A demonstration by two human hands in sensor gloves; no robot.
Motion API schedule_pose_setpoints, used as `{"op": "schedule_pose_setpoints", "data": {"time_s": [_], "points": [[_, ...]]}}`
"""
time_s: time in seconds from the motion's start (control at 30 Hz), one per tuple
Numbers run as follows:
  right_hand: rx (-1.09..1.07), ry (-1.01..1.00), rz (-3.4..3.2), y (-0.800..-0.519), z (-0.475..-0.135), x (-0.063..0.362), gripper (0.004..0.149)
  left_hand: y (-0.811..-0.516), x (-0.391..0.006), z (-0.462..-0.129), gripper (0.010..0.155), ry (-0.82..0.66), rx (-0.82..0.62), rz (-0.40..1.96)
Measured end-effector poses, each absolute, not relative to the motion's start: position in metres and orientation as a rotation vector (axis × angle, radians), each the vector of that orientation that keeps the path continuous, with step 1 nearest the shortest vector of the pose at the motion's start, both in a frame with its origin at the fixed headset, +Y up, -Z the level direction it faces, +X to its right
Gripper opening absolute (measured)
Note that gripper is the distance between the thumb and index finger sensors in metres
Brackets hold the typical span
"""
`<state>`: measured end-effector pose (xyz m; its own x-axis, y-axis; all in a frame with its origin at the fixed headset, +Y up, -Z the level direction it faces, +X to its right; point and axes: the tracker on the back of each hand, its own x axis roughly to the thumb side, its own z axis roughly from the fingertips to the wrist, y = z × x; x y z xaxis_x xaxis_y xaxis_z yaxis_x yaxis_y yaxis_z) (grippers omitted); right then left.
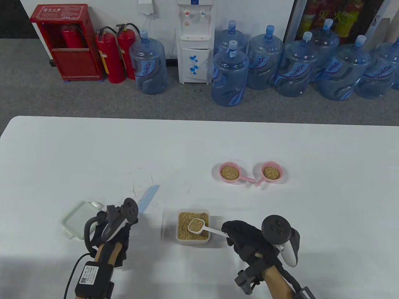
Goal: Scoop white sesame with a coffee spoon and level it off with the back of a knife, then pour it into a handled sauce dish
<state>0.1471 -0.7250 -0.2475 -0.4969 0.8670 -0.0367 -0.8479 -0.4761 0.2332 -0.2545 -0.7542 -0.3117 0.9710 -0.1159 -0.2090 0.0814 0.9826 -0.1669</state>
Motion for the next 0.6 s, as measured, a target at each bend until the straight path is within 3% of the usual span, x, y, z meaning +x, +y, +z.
{"op": "schedule_pose_setpoints", "data": {"time_s": [0.3,0.6], "points": [[0.105,0.268,2.071,-0.725,-0.247,0.147,0.043,-0.754,-0.245,-0.31,0.042,0.195,-0.146,-0.198],[0.102,0.264,2.068,-0.725,-0.247,0.147,0.043,-0.741,-0.246,-0.304,0.055,0.196,-0.127,-0.116]]}}
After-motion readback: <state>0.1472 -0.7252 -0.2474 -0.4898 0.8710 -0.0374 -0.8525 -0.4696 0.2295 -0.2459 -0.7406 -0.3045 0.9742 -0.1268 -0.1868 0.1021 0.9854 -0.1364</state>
